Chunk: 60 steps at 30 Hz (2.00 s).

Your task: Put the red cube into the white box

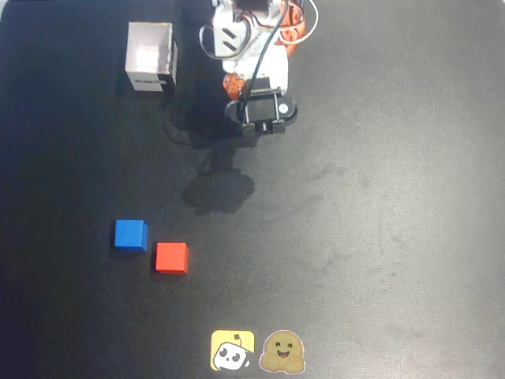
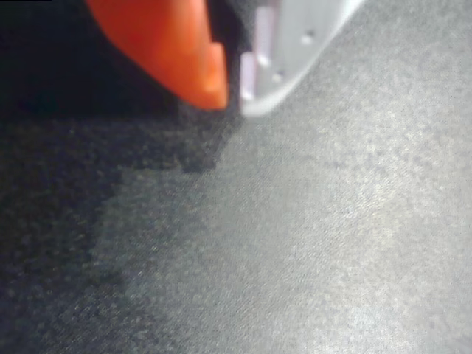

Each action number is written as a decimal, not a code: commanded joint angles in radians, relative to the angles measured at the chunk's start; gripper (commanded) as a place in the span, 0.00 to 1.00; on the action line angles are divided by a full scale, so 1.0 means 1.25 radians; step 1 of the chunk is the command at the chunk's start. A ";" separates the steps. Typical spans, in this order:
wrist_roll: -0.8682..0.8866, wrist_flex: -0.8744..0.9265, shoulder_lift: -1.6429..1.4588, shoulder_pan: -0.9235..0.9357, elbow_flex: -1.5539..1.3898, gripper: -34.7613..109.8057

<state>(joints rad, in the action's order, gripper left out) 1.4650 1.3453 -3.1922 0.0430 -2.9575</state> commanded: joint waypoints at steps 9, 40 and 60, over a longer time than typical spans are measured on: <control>-0.004 -0.011 -0.004 0.006 0.002 0.24; -0.005 -0.011 -0.004 0.012 0.002 0.24; -0.005 -0.040 -0.004 0.012 0.002 0.24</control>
<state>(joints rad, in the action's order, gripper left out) 1.4650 1.3162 -3.1922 0.0506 -2.9575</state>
